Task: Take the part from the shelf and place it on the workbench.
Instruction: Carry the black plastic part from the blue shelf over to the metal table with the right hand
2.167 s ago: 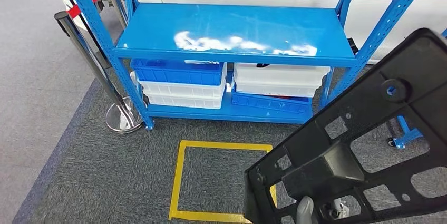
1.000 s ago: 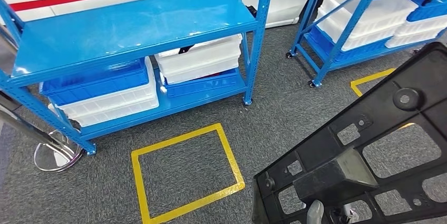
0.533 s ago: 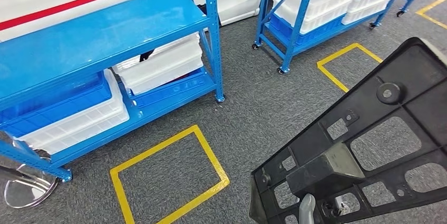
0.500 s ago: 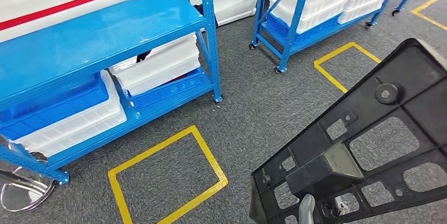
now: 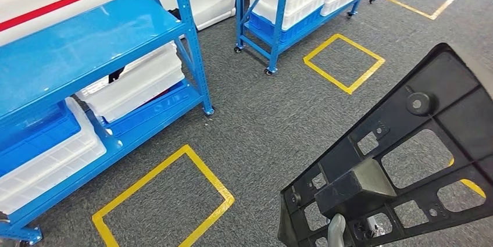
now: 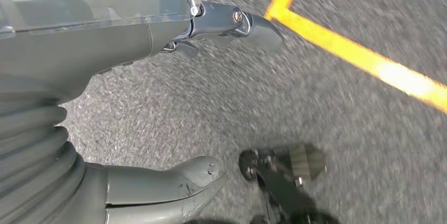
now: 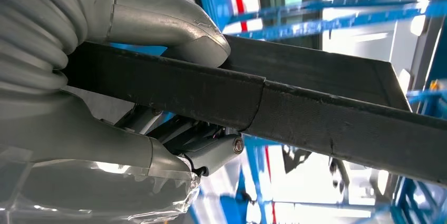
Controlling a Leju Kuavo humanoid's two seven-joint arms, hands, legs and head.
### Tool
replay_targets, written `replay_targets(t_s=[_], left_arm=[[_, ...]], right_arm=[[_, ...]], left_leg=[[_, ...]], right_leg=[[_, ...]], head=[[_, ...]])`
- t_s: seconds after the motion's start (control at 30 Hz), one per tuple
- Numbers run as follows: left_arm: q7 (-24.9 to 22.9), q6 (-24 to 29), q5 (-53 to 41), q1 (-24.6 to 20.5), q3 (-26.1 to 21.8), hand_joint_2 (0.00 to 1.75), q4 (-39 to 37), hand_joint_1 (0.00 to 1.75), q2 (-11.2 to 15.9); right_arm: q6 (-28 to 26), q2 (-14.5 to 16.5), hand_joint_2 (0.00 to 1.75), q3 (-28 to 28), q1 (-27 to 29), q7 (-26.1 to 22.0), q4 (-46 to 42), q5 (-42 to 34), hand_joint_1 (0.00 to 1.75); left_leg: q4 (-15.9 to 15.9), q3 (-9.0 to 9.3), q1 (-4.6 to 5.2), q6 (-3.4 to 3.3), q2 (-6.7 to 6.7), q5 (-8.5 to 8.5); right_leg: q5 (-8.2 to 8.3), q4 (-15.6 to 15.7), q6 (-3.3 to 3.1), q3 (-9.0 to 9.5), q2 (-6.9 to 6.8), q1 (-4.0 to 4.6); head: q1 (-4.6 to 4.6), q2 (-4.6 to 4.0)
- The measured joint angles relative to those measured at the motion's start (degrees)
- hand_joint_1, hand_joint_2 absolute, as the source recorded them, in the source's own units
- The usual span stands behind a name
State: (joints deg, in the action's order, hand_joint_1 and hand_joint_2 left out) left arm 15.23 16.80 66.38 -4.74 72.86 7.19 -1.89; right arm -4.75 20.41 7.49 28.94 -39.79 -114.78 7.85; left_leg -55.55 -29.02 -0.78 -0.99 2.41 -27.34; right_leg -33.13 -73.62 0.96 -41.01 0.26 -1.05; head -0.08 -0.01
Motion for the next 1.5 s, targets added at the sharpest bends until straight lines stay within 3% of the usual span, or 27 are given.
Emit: replay_targets(t_s=[0.07, 0.1, 0.17, 0.2, 0.27, 0.33, 0.4, 0.47, 0.5, 0.53, 0.57, 0.63, 0.7, 0.77, 0.8, 0.83, 0.9, 0.97, 1.0, 1.03, 1.07, 1.13, 1.2, 1.27, 1.43, 1.5], left_arm=[[0.0, 0.0, 0.0, -0.1, 0.0, 1.75, 0.0, 0.00, 0.0], [0.0, 0.0, 0.0, -0.2, 0.0, 1.75, 0.0, 0.00, -0.1], [0.0, 0.0, 0.0, -0.2, 0.0, 1.75, 0.0, 0.00, -0.1], [0.0, 0.0, 0.0, -0.3, 0.0, 1.75, 0.0, 0.00, -0.1], [0.0, 0.0, 0.0, -0.5, 0.0, 1.75, 0.0, 0.00, -0.1], [0.0, 0.0, 0.0, -0.5, 0.1, 1.75, 0.0, 0.00, -0.1], [-0.1, 0.0, 0.0, -0.3, 0.1, 1.75, 0.0, 0.00, -0.1], [-0.2, 0.1, 0.0, -0.1, 0.2, 1.75, 0.0, 0.00, -0.1], [-0.2, 0.2, 0.1, 0.0, 0.3, 1.75, 0.0, 0.00, -0.1], [-0.3, 0.3, 0.1, 0.0, 0.4, 1.75, 0.0, 0.00, -0.1], [-0.3, 0.3, 0.1, 0.0, 0.5, 1.75, 0.0, 0.00, -0.1], [-0.3, 0.4, 0.1, 0.0, 0.6, 1.75, 0.0, 0.00, -0.1], [-0.3, 0.5, 0.2, -0.1, 0.7, 1.75, 0.0, 0.00, -0.1], [-0.2, 0.6, 0.3, -0.3, 0.9, 1.75, 0.0, 0.00, -0.2], [-0.2, 0.6, 0.5, -0.4, 1.1, 1.75, 0.0, 0.00, -0.2], [-0.2, 0.7, 0.6, -0.4, 1.2, 1.75, 0.0, 0.00, -0.3], [-0.3, 0.7, 0.8, -0.3, 1.3, 1.75, 0.0, 0.00, -0.3], [-0.3, 0.7, 0.8, -0.1, 1.4, 1.75, 0.0, 0.00, -0.2], [-0.3, 0.8, 0.8, -0.1, 1.5, 1.75, 0.0, 0.00, -0.2], [-0.3, 0.8, 0.8, -0.2, 1.5, 1.75, 0.0, 0.00, -0.2], [-0.3, 0.9, 0.8, -0.3, 1.6, 1.75, 0.0, 0.00, -0.2], [-0.2, 1.3, 0.8, -0.4, 2.1, 1.75, 0.0, 0.00, -0.3], [0.0, 1.9, 0.8, -0.4, 2.5, 1.75, 0.0, 0.00, -0.3], [0.0, 2.1, 0.9, -0.4, 2.8, 1.75, 0.0, 0.00, -0.3], [0.1, 2.2, 0.9, -0.5, 2.8, 1.75, 0.0, 0.00, -0.3], [0.3, 2.6, 0.9, -0.6, 3.0, 1.75, 0.0, 0.00, -0.3]], right_arm=[[-0.4, 0.0, 1.75, -0.1, 0.3, 0.0, -0.3, 0.3, 1.75], [-0.5, 0.0, 1.75, -0.2, 0.4, 0.0, -0.5, 0.3, 1.75], [-0.7, 0.0, 1.75, -0.3, 0.5, 0.0, -0.9, 0.4, 1.75], [-0.8, 0.1, 1.75, -0.4, 0.6, 0.0, -1.1, 0.4, 1.75], [-0.9, 0.1, 1.75, -0.6, 0.9, 0.0, -1.5, 0.5, 1.75], [-1.0, 0.1, 1.75, -0.8, 1.3, 0.0, -1.9, 0.3, 1.75], [-0.6, 0.1, 1.75, -1.2, 1.9, 0.0, -2.2, -0.3, 1.75], [0.3, 0.1, 1.75, -2.1, 2.6, 0.0, -2.5, -1.4, 1.75], [0.7, 0.1, 1.75, -2.6, 2.9, 0.0, -2.8, -1.9, 1.75], [1.1, 0.1, 1.75, -3.1, 3.2, 0.0, -3.0, -2.3, 1.75], [1.3, 0.1, 1.75, -3.5, 3.4, 0.0, -3.2, -2.6, 1.75], [1.6, 0.1, 1.75, -4.0, 3.6, 0.0, -3.6, -2.8, 1.75], [1.6, 0.1, 1.75, -4.3, 3.8, 0.0, -3.8, -2.8, 1.75], [1.5, 0.1, 1.75, -4.7, 4.1, 0.0, -4.1, -2.9, 1.75], [1.5, 0.1, 1.75, -5.0, 4.2, 0.0, -4.2, -2.9, 1.75], [1.4, 0.1, 1.75, -5.2, 4.3, 0.0, -4.3, -3.0, 1.75], [1.2, 0.1, 1.75, -5.4, 4.3, 0.0, -4.5, -3.0, 1.75], [0.5, 0.1, 1.75, -5.6, 4.3, 0.0, -4.5, -2.4, 1.75], [-0.3, 0.1, 1.75, -5.8, 4.3, 0.0, -4.5, -1.7, 1.75], [-1.2, 0.1, 1.75, -6.0, 4.4, 0.0, -4.5, -0.6, 1.75], [-2.4, 0.1, 1.75, -6.2, 4.4, 0.0, -4.5, 0.7, 1.75], [-4.6, 0.1, 1.75, -6.5, 4.4, 0.0, -4.5, 3.6, 1.75], [-6.1, 0.1, 1.75, -6.6, 4.5, 0.0, -4.5, 5.8, 1.75], [-6.7, 0.1, 1.75, -6.6, 4.5, 0.0, -4.6, 6.6, 1.75], [-6.7, 0.1, 1.75, -6.6, 4.5, 0.0, -4.6, 6.7, 1.75], [-7.3, 0.1, 1.75, -6.8, 4.8, 0.0, -4.6, 7.3, 1.75]], left_leg=[[-0.2, 0.19, -0.03, 0.42, 1.50, -0.33], [-0.5, 0.28, 0.06, 0.74, 2.09, -0.59], [-0.9, 0.49, 0.28, 1.47, 3.15, -1.14], [-0.9, 0.65, 0.34, 1.82, 3.66, -1.29], [-0.9, 1.04, 0.13, 2.48, 4.18, -1.58], [-3.1, 0.30, -0.17, 2.96, 1.89, -3.54], [-9.9, -2.60, -0.36, 3.13, -1.10, -7.51], [-16.7, -5.75, -0.39, 3.16, -1.88, -9.94], [-17.6, -6.27, -0.39, 3.12, -1.98, -9.47], [-16.1, -5.78, -0.41, 3.04, -2.12, -7.88], [-12.6, -4.42, -0.48, 2.92, -2.77, -5.55], [-5.4, -1.57, -0.72, 2.62, -5.86, -2.29], [-2.5, -0.59, -0.71, 2.29, -7.79, -1.86], [-2.2, -0.44, -0.63, 1.62, -6.64, -1.61], [-1.9, -0.32, -0.66, 1.14, -5.87, -1.35], [-1.6, -0.22, -0.70, 0.66, -4.97, -1.07], [-1.2, -0.22, -0.47, 0.04, -3.08, -0.80], [-1.2, -0.33, -0.11, -0.13, -1.18, -0.83], [-1.2, -0.35, 0.01, -0.13, -0.28, -0.87], [-1.3, -0.32, 0.06, -0.08, 0.56, -0.94], [-1.3, -0.22, 0.08, 0.01, 1.32, -1.05], [-1.4, 0.08, 0.23, 0.41, 2.57, -1.39], [-1.5, 0.27, 0.46, 0.91, 3.45, -1.68], [-1.6, 0.29, 0.53, 1.13, 3.80, -1.76], [-1.6, 0.31, 0.53, 1.14, 3.86, -1.76], [-1.6, 0.49, 0.46, 1.57, 3.87, -2.02]], right_leg=[[3.47, 6.1, 0.21, 3.49, -1.26, -0.31], [4.72, 9.9, 0.02, 5.67, -2.67, -0.19], [5.73, 14.5, -0.63, 8.16, -4.46, 0.24], [5.54, 14.9, -1.03, 8.25, -4.52, 0.53], [5.81, 15.1, -1.73, 8.09, -3.16, 0.58], [6.20, 15.5, -2.48, 8.07, -1.96, 0.29], [6.41, 15.6, -2.94, 8.00, -0.66, 0.24], [6.46, 15.5, -3.07, 7.91, 0.90, 0.39], [6.46, 15.4, -3.08, 7.89, 1.78, 0.43], [6.43, 15.3, -3.04, 7.90, 2.68, 0.42], [6.39, 15.1, -2.97, 7.91, 3.59, 0.39], [6.31, 14.6, -2.57, 7.71, 5.30, 0.39], [6.50, 14.5, -1.78, 7.20, 6.72, 0.33], [6.90, 14.6, -0.87, 6.72, 7.95, 0.14], [6.68, 14.2, -0.56, 6.41, 7.37, 0.18], [5.78, 12.9, -0.33, 5.71, 5.98, 0.25], [2.26, 7.1, -0.05, 2.96, 2.10, 0.37], [-0.71, 0.4, 0.22, -0.09, 0.45, 0.23], [-0.81, -0.9, 0.30, -0.51, 0.15, 0.17], [0.14, 0.1, 0.31, 0.23, -0.11, 0.14], [1.80, 3.2, 0.23, 2.10, -0.58, 0.16], [4.52, 11.1, -0.29, 6.67, -2.85, 0.52], [5.12, 14.8, -0.99, 8.68, -4.27, 1.05], [5.09, 15.0, -1.31, 8.65, -3.94, 1.24], [5.10, 15.0, -1.33, 8.63, -3.88, 1.25], [5.26, 15.1, -1.70, 8.52, -3.07, 1.18]], head=[[0.02, -0.01], [0.05, 0.00], [0.07, 0.00], [0.06, 0.01], [0.04, 0.01], [-0.11, -0.01], [-0.37, -0.01], [-0.47, 0.00], [-0.47, 0.00], [-0.49, 0.00], [-0.50, 0.00], [-0.51, 0.00], [-0.51, 0.00], [-0.46, 0.01], [-0.40, 0.01], [-0.21, 0.01], [0.16, -0.01], [0.31, -0.01], [0.32, 0.00], [0.32, 0.00], [0.34, -0.01], [0.33, -0.01], [0.21, 0.01], [0.10, 0.01], [0.11, 0.01], [0.10, 0.00]])
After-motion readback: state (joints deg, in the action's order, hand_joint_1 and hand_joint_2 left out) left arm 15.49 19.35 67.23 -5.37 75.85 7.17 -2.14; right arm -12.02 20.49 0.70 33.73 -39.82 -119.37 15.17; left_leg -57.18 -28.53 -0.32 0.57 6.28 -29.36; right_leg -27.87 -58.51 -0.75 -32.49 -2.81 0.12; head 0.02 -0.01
